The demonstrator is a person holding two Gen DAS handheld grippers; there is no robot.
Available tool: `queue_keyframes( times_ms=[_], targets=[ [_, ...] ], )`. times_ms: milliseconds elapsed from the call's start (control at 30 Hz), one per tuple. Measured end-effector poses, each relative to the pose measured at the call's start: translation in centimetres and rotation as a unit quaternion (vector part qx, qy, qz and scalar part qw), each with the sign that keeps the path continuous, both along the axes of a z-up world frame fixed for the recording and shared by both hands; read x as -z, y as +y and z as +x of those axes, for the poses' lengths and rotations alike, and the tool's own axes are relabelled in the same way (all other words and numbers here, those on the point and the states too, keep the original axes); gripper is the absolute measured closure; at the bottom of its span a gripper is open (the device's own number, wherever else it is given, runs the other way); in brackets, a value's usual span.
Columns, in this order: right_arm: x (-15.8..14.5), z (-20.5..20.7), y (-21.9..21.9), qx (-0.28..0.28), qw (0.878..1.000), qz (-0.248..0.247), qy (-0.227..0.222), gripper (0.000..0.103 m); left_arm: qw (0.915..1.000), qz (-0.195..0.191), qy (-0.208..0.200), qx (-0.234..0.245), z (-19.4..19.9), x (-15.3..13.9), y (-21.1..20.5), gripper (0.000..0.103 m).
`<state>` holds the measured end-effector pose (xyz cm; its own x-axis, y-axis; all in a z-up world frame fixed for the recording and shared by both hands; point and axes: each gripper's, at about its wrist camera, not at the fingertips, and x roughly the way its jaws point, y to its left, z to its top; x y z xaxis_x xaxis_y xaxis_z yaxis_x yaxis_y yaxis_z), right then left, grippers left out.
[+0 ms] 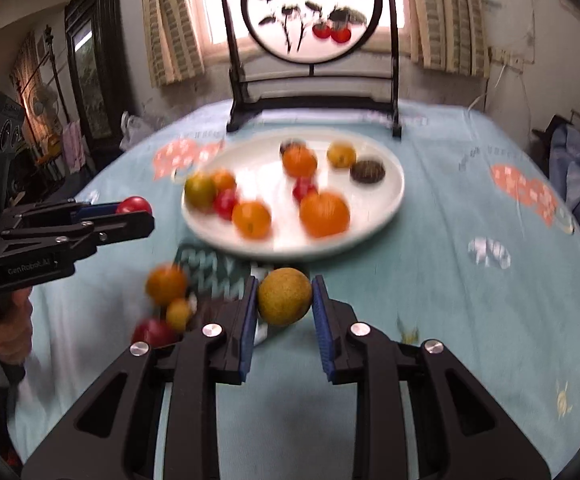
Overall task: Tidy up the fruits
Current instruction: 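Release the cherry tomato onto the plate with the left tool while the right tool releases the yellow fruit, then grasp the last dark brown fruit on the mat with the right tool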
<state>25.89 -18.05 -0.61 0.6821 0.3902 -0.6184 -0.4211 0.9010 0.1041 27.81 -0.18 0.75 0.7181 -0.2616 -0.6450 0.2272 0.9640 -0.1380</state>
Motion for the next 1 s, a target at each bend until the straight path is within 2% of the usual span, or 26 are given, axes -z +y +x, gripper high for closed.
queue_keyframes(
  times_ms=[133, 300, 333, 367, 400, 433, 467, 567, 700, 767, 833, 1000],
  targets=[
    [-0.6, 4.3, 1.4, 0.01, 1.0, 0.023, -0.006, 0.076, 0.9994, 0.004, -0.003, -0.035, 4.5, -0.6, -0.1, 0.073],
    [0.5, 8.7, 3.0, 0.019, 1.0, 0.022, 0.001, 0.076, 0.9975, 0.022, 0.009, -0.066, 8.5, 0.3, -0.5, 0.072],
    [0.7, 9.0, 3.0, 0.022, 0.999, 0.025, 0.005, 0.072, 0.9971, 0.026, 0.011, -0.071, 8.9, 0.4, -0.5, 0.062],
    [0.9, 9.3, 2.8, 0.03, 0.999, 0.027, 0.013, 0.066, 0.9964, 0.032, 0.011, -0.078, 9.0, 0.5, -0.4, 0.041],
    [0.8, 9.4, 2.5, 0.034, 0.999, 0.029, 0.019, 0.061, 0.994, 0.048, 0.003, -0.099, 8.7, 0.4, -0.2, 0.035],
    [0.6, 9.2, 2.3, 0.036, 0.998, 0.034, 0.023, 0.051, 0.9928, 0.056, -0.007, -0.105, 8.2, 0.1, 0.1, 0.025],
    [0.2, 8.8, 1.9, 0.037, 0.998, 0.044, 0.021, 0.047, 0.992, 0.061, -0.017, -0.11, 7.6, -0.4, 0.4, 0.014],
    [-1.1, 6.7, 1.2, 0.021, 0.998, 0.056, 0.003, 0.046, 0.9904, 0.049, -0.027, -0.127, 5.5, -1.8, 1.6, 0.005],
    [-1.1, 3.5, 1.2, -0.016, 0.998, 0.055, 0.006, 0.046, 0.9874, 0.045, -0.043, -0.145, 1.9, -2.1, 2.9, 0.002],
    [-0.2, 2.0, 1.9, -0.05, 0.998, 0.035, 0.02, 0.046, 0.9846, 0.048, -0.043, -0.163, 0.6, -1.4, 3.5, 0.002],
    [0.6, 0.8, 2.8, -0.076, 0.997, -0.001, 0.025, 0.046, 0.9838, 0.042, -0.025, -0.172, -0.5, -0.2, 4.5, 0.002],
    [2.6, -2.2, 4.9, -0.13, 0.985, -0.114, 0.005, 0.046, 0.9749, 0.039, 0.008, -0.219, -1.0, 1.4, 6.6, 0.002]
  ],
)
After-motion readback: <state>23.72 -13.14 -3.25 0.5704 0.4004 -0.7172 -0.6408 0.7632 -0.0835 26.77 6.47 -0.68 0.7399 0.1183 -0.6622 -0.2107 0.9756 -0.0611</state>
